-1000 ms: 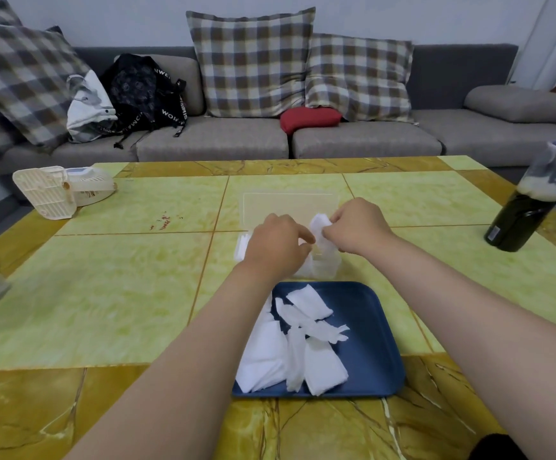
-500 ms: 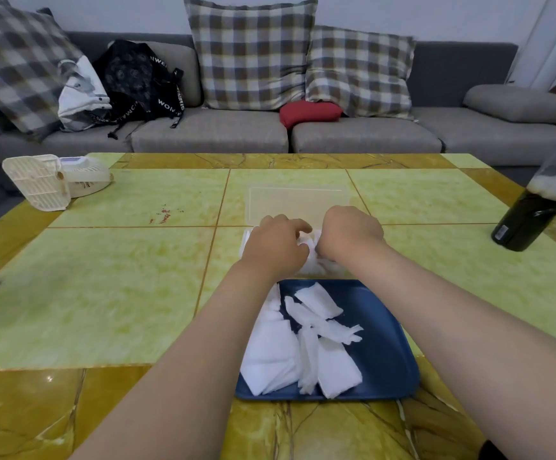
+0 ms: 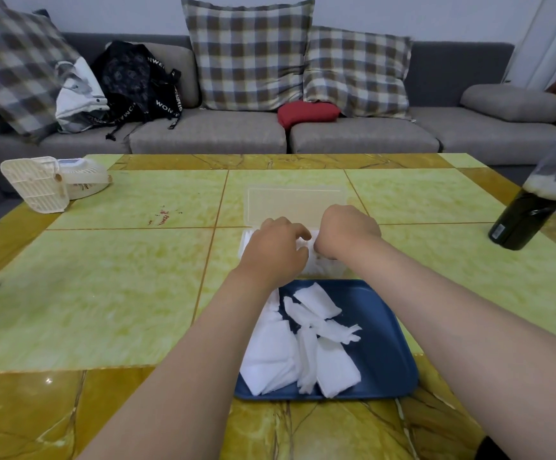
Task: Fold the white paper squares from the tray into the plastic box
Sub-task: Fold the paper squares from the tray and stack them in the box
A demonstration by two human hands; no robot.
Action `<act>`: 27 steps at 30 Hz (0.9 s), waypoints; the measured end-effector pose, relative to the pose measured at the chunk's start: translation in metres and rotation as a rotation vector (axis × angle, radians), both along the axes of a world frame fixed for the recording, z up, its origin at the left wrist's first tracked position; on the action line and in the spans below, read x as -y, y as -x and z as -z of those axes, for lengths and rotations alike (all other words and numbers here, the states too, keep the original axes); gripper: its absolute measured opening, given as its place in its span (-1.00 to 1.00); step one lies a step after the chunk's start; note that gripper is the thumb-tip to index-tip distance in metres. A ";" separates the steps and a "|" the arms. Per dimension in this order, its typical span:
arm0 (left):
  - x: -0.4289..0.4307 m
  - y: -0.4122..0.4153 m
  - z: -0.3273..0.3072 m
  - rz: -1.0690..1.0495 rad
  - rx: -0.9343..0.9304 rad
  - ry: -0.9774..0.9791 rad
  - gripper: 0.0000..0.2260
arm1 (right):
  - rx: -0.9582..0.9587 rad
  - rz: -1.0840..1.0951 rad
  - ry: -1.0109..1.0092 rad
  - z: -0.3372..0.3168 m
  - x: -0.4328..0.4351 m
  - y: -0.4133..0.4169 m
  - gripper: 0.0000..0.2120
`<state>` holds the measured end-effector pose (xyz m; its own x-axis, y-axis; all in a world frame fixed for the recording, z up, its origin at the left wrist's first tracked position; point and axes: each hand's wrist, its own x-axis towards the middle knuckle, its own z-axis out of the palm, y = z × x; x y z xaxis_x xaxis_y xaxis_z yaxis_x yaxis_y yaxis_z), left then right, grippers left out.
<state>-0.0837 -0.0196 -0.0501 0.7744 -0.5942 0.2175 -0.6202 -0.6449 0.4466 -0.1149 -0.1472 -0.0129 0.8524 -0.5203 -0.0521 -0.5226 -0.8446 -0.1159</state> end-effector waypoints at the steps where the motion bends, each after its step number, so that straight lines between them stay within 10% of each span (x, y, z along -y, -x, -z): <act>1: 0.000 0.001 0.001 0.004 -0.001 0.006 -0.69 | -0.020 -0.014 -0.099 0.000 0.001 -0.001 -0.87; 5: 0.000 0.002 0.002 0.013 0.017 0.053 -0.65 | -0.068 -0.047 -0.529 -0.012 0.006 -0.001 -0.79; 27: -0.001 0.005 0.007 0.061 0.190 -0.112 -0.69 | -0.012 -0.158 -0.268 0.019 0.018 -0.006 -0.81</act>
